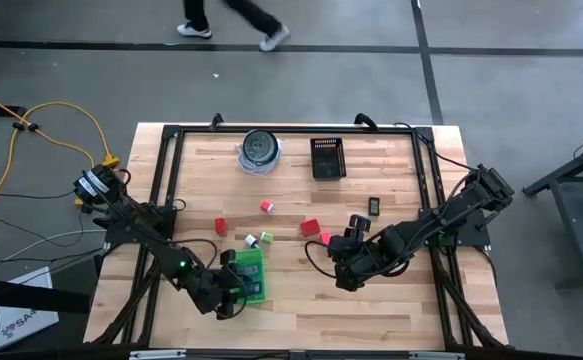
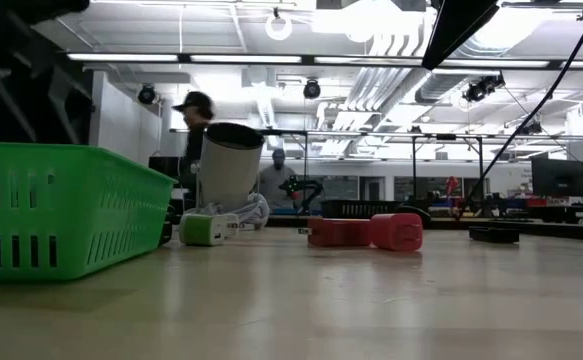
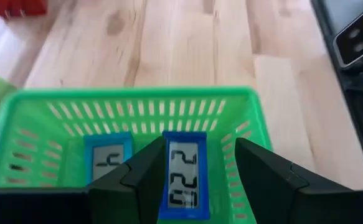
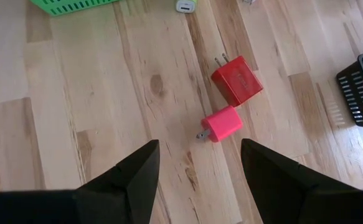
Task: Pick & Place Office items
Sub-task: Put the black digital clock into the green bin
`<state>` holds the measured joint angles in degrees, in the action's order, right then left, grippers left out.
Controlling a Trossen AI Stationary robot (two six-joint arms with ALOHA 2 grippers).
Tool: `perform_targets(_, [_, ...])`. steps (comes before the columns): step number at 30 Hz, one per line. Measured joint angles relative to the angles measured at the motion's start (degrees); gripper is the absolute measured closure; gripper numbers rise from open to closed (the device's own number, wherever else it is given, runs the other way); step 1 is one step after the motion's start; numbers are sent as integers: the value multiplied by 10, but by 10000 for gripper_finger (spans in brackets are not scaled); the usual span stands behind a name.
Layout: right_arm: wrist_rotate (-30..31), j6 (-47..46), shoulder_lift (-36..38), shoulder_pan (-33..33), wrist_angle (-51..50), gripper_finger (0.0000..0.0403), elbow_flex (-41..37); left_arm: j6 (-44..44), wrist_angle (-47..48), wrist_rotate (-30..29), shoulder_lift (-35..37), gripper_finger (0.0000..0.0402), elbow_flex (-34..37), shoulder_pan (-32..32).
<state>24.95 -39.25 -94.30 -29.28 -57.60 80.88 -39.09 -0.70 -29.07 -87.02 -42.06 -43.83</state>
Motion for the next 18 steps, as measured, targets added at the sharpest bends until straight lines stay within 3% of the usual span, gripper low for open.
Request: perform_targets(18, [0,0,0,0,0,191,0,152,5,9,95,218,0,77])
